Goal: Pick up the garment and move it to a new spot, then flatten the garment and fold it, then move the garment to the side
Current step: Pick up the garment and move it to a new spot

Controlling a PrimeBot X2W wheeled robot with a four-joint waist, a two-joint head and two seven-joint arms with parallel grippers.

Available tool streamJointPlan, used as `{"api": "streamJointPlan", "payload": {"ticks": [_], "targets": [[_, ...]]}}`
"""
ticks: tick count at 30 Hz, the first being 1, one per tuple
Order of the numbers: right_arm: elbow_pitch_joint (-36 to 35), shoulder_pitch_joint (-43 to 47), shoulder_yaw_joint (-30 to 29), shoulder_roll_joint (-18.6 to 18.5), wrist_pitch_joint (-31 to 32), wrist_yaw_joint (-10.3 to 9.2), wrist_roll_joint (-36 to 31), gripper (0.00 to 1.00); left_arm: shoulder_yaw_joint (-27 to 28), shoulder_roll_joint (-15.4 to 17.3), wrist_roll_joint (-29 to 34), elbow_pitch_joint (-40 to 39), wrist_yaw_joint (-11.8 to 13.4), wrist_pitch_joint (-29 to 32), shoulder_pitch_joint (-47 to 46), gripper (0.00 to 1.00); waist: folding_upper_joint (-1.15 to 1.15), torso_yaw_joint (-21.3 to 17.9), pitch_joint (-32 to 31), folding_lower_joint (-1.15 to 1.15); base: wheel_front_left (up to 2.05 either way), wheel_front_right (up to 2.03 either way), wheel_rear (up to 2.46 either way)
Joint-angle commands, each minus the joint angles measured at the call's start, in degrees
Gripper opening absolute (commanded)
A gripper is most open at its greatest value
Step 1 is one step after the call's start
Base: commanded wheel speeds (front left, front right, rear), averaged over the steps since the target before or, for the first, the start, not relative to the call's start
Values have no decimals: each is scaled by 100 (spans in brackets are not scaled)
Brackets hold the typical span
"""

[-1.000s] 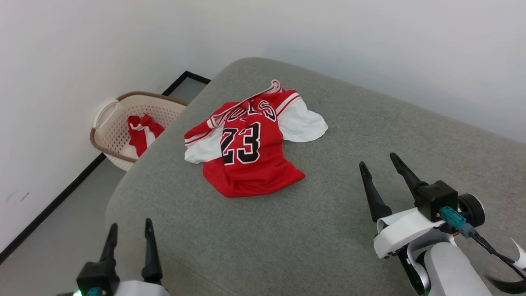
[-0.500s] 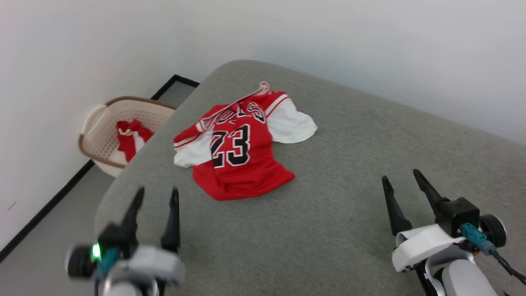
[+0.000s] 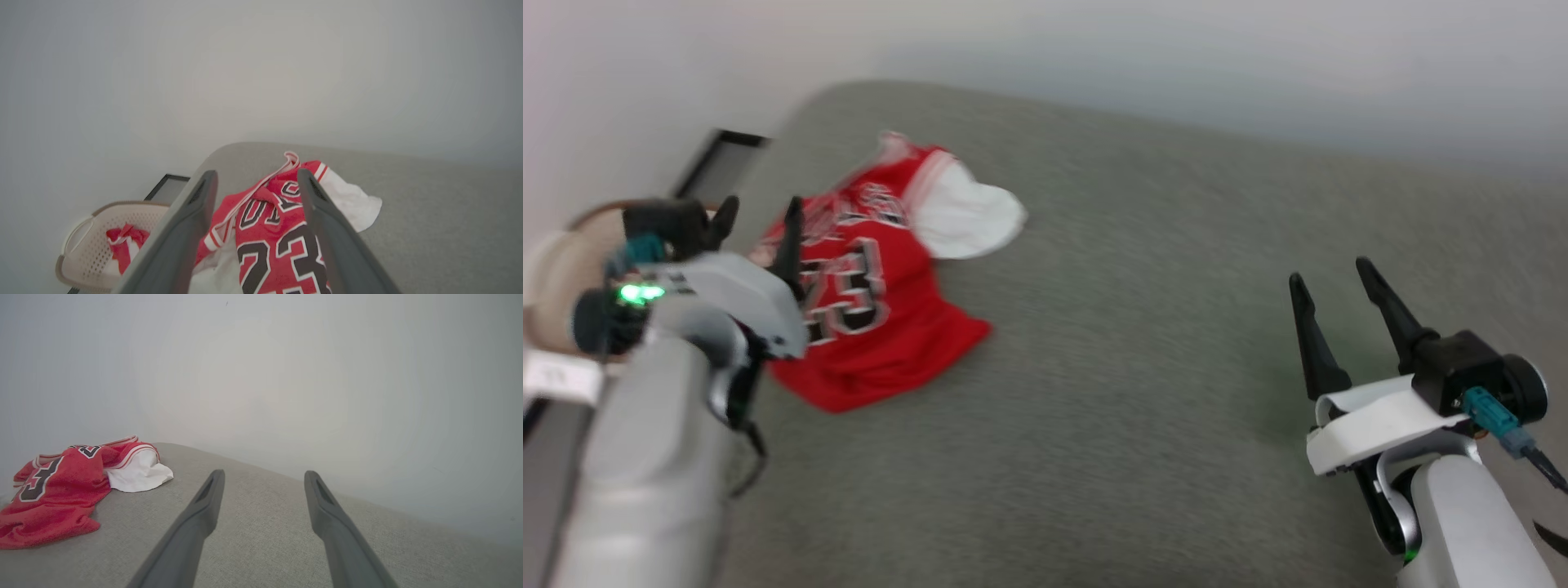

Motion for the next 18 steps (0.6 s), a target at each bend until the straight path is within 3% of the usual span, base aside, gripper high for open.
{"api": "streamJointPlan", "payload": {"ticks": [1, 4, 11, 18], "targets": [[-11, -115, 9, 11, -18, -8, 40, 100, -57, 224, -232, 275, -3, 286, -249, 100, 0, -1225, 1097, 0, 0, 0, 0], [-28, -177, -21, 34, -16, -8, 69, 100, -157, 373, -699, 622, -6, 749, -484, 100, 0, -1391, 1168, 0, 0, 0, 0], [-97, -156, -73, 106, -15, -8, 84, 100, -509, 1131, -1852, 1283, -7, 2276, -763, 100, 0, -1915, 1386, 0, 0, 0, 0], [-216, -290, 113, -167, -15, -8, -14, 100, -535, 1489, -2234, 1866, -7, 2849, -947, 100, 0, -2160, 1725, 0, 0, 0, 0]]}}
